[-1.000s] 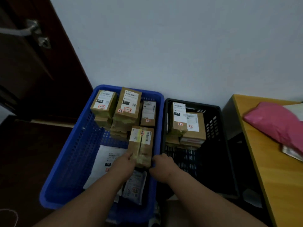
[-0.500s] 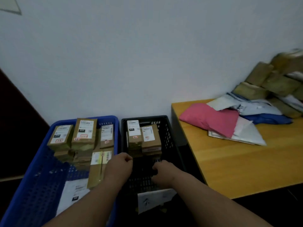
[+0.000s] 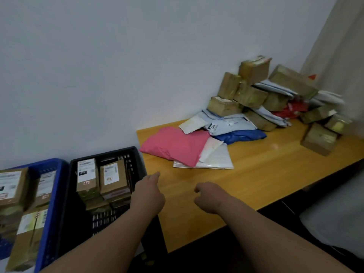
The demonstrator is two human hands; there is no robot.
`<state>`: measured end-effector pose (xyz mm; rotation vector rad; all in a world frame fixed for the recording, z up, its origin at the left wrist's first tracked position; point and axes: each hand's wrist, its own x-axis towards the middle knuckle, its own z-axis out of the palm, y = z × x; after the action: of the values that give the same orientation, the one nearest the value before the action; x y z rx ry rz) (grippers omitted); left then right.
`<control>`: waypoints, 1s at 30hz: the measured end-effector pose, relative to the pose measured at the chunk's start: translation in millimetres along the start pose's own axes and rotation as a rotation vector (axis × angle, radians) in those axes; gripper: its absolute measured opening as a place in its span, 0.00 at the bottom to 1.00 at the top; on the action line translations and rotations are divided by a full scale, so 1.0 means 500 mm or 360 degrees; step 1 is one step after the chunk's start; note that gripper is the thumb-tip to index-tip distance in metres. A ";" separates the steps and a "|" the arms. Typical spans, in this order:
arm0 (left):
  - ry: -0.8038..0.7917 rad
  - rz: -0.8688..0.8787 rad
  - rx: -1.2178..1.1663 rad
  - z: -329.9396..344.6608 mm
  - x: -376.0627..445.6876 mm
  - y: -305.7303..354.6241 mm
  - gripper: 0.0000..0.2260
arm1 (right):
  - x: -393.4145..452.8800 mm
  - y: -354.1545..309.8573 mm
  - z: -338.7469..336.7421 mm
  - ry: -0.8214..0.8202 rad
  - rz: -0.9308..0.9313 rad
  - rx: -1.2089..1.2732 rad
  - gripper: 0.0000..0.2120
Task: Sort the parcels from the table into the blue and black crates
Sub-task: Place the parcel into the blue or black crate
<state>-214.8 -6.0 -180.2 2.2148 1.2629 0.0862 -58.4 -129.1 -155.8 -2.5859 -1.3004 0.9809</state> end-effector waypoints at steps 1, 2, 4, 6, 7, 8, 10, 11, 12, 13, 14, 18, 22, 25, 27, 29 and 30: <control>-0.0014 -0.0029 0.0034 0.003 0.012 0.012 0.30 | 0.007 0.017 -0.004 0.0012 0.0004 0.0034 0.22; -0.0025 -0.0047 0.0066 0.007 0.025 0.021 0.29 | 0.015 0.032 -0.007 0.0010 0.0008 0.0066 0.23; -0.0018 -0.0055 0.0114 0.019 0.055 0.034 0.27 | 0.033 0.058 -0.014 0.0006 0.0012 0.0104 0.23; -0.0021 -0.0042 0.0174 0.033 0.090 0.037 0.27 | 0.058 0.076 -0.020 -0.0007 0.0027 0.0160 0.23; -0.0038 -0.0032 0.0192 0.040 0.108 0.037 0.27 | 0.071 0.081 -0.023 -0.0005 0.0029 0.0182 0.23; -0.0052 -0.0027 0.0209 0.047 0.127 0.038 0.27 | 0.087 0.085 -0.027 0.0006 0.0024 0.0181 0.23; -0.0067 -0.0033 0.0237 0.056 0.166 0.043 0.27 | 0.125 0.088 -0.040 0.0027 -0.0003 0.0101 0.23; -0.0057 -0.0022 0.0236 0.059 0.186 0.046 0.27 | 0.145 0.089 -0.047 0.0040 -0.0022 0.0046 0.22; -0.0049 -0.0001 0.0235 0.062 0.208 0.050 0.26 | 0.167 0.089 -0.056 0.0055 -0.0041 -0.0005 0.22; -0.0033 0.0026 0.0230 0.065 0.229 0.053 0.26 | 0.189 0.088 -0.066 0.0077 -0.0059 -0.0053 0.22; -0.0019 0.0050 0.0225 0.066 0.248 0.055 0.26 | 0.213 0.087 -0.076 0.0109 -0.0071 -0.0087 0.22; 0.0001 0.0153 0.0348 0.067 0.325 0.057 0.27 | 0.302 0.078 -0.097 0.0298 -0.0144 -0.0183 0.25; -0.0106 0.0202 0.0570 0.072 0.387 0.057 0.31 | 0.368 0.080 -0.099 0.0250 -0.0222 -0.0301 0.32; -0.0176 0.0263 0.0681 0.080 0.417 0.068 0.33 | 0.400 0.098 -0.104 0.0126 -0.0260 -0.0405 0.35; -0.0248 0.0248 0.0761 0.088 0.433 0.076 0.36 | 0.420 0.115 -0.110 0.0074 -0.0283 -0.0458 0.36; -0.0271 0.0233 0.0818 0.098 0.445 0.081 0.36 | 0.439 0.130 -0.114 0.0033 -0.0305 -0.0472 0.36; -0.0251 0.0229 0.0829 0.102 0.449 0.084 0.32 | 0.445 0.138 -0.114 0.0015 -0.0322 -0.0466 0.36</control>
<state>-42.5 135.6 -250.9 2.6858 1.1277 -0.3978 118.5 4.8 -247.3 -2.5814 -1.7810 0.7948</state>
